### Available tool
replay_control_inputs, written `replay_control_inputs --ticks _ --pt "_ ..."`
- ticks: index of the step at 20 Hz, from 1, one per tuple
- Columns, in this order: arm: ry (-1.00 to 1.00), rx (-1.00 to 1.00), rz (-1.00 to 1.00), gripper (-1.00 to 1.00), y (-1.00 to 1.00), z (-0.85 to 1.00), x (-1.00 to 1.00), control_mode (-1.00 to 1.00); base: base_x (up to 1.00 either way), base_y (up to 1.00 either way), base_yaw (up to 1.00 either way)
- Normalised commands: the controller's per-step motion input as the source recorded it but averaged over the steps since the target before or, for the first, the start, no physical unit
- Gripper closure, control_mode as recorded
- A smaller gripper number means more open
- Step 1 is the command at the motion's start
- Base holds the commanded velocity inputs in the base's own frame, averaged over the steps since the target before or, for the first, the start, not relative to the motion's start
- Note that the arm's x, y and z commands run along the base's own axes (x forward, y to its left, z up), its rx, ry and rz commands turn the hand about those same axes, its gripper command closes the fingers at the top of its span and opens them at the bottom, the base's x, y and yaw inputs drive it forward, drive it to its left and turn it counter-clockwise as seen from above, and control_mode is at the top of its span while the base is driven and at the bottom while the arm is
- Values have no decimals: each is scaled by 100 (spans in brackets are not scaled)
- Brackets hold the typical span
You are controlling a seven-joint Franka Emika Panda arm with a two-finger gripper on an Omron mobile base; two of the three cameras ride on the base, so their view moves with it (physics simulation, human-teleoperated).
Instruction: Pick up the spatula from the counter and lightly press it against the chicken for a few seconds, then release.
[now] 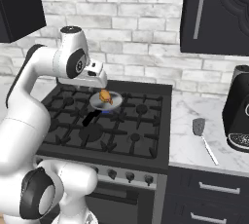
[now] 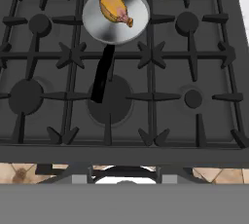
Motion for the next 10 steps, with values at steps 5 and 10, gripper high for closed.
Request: replay_control_inputs --ticks 5,10 --pt "0 1 0 -100 -2 -2 -8 -100 0 0 0" --pt "0 1 -2 -100 -14 -8 -12 -100 0 0 0"
